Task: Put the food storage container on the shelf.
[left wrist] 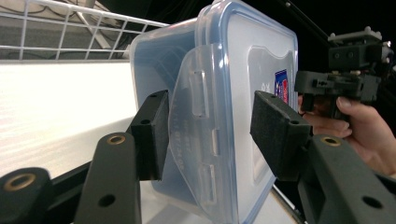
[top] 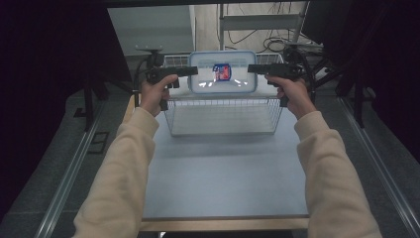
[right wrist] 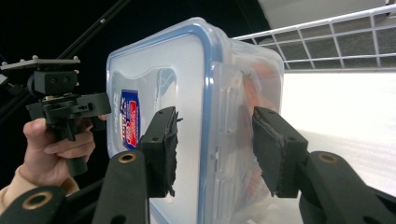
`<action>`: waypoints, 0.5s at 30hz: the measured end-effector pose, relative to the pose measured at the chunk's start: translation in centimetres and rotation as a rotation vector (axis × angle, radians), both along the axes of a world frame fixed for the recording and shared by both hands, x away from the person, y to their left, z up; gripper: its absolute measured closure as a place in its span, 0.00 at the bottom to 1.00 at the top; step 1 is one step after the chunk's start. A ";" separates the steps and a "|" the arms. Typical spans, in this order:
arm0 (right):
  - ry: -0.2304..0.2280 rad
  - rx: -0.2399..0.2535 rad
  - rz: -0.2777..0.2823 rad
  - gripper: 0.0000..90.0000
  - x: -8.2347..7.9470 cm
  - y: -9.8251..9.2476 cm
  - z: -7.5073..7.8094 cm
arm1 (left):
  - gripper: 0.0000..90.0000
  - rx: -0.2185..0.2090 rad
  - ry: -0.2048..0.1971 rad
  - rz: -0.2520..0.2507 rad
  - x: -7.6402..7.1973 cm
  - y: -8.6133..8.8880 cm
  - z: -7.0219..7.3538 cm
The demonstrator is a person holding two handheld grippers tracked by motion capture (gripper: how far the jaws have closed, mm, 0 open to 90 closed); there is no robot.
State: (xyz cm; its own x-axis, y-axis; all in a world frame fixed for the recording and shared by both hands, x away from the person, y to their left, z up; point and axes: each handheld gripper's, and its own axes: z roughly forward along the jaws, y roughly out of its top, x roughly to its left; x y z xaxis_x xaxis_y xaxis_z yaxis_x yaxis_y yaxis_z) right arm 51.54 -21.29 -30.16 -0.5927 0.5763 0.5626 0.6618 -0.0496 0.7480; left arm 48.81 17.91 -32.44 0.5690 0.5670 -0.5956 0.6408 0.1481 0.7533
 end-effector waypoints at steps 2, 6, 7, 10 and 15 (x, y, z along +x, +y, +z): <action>0.017 0.015 -0.013 0.57 0.3 0.0 -0.2 | 0.53 -0.013 0.023 0.005 0.5 0.0 -0.2; 0.057 0.041 -0.053 0.55 1.1 -0.2 -0.7 | 0.52 -0.044 0.066 0.028 1.3 -0.3 -0.6; 0.056 0.033 -0.069 0.55 1.1 -0.1 -0.6 | 0.51 -0.043 0.073 0.036 1.5 -0.4 -0.7; 0.044 -0.034 -0.102 0.56 1.1 0.3 -0.3 | 0.48 0.005 0.080 0.067 2.0 -0.7 -0.7; 0.019 -0.064 -0.152 0.54 0.9 0.9 -0.7 | 0.38 -0.010 0.109 0.073 2.5 -1.2 -1.3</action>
State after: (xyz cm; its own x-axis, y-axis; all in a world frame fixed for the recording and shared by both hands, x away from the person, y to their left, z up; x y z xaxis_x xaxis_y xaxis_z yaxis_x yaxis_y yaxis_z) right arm 52.47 -20.42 -30.90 -0.4854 0.6941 0.5317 0.6640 -0.1029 0.7406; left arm 51.34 16.75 -33.77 0.4581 0.5983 -0.6574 0.7057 0.2049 0.6782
